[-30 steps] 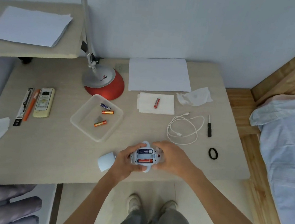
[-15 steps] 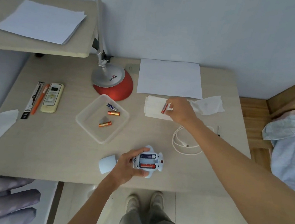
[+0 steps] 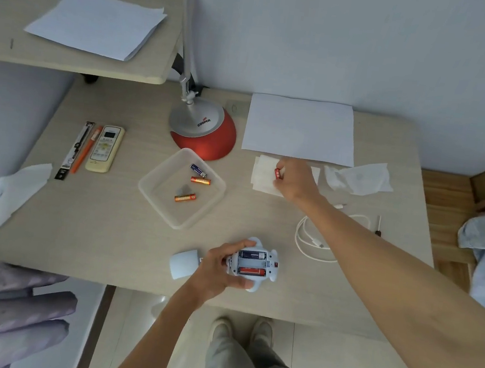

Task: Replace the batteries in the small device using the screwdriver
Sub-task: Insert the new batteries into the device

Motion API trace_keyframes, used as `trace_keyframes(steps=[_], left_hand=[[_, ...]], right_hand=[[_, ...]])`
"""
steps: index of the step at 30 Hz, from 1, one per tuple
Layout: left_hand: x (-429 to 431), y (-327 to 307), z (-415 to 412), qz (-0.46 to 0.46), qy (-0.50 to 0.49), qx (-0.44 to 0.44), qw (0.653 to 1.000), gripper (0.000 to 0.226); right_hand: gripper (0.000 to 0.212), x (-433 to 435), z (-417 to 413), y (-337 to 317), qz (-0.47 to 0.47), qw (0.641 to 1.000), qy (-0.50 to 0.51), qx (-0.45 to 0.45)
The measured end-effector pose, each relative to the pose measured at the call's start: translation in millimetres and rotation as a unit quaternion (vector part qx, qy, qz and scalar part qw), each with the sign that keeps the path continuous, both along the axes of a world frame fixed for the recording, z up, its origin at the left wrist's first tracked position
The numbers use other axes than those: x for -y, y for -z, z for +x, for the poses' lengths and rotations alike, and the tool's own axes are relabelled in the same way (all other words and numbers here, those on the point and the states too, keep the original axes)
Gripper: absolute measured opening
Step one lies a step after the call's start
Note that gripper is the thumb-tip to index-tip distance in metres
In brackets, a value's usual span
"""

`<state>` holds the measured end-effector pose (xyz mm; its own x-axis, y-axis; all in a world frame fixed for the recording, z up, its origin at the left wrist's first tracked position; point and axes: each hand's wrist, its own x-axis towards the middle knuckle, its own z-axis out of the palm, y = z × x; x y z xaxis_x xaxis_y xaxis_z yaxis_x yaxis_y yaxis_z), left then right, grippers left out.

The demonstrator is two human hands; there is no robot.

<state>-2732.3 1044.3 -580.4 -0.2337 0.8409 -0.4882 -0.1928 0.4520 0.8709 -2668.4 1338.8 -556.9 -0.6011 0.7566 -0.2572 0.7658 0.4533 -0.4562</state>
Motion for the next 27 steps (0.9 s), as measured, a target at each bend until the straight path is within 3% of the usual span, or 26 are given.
trace_keyframes(steps=[4,12,20,27], left_hand=[[-0.7,-4.2,0.1,-0.005,-0.001,0.010,1.000,0.084],[-0.9,-10.2,0.8,-0.006,0.002,0.010,1.000,0.084],[-1.1,-12.2,0.2,-0.011,0.009,0.008,1.000,0.083],[-1.5,-10.4,0.0,-0.011,0.002,0.014,1.000,0.084]], right_hand=[[0.029,10.6,5.6,-9.6,-0.033,0.999,-0.024,-0.035],[0.034,48.3,40.9,-42.8,-0.082,0.982,-0.128,-0.117],[0.025,88.2,77.9,-48.1,-0.134,0.973,-0.141,-0.127],[0.005,109.4,91.2,-37.6,-0.178,0.964,-0.056,-0.189]])
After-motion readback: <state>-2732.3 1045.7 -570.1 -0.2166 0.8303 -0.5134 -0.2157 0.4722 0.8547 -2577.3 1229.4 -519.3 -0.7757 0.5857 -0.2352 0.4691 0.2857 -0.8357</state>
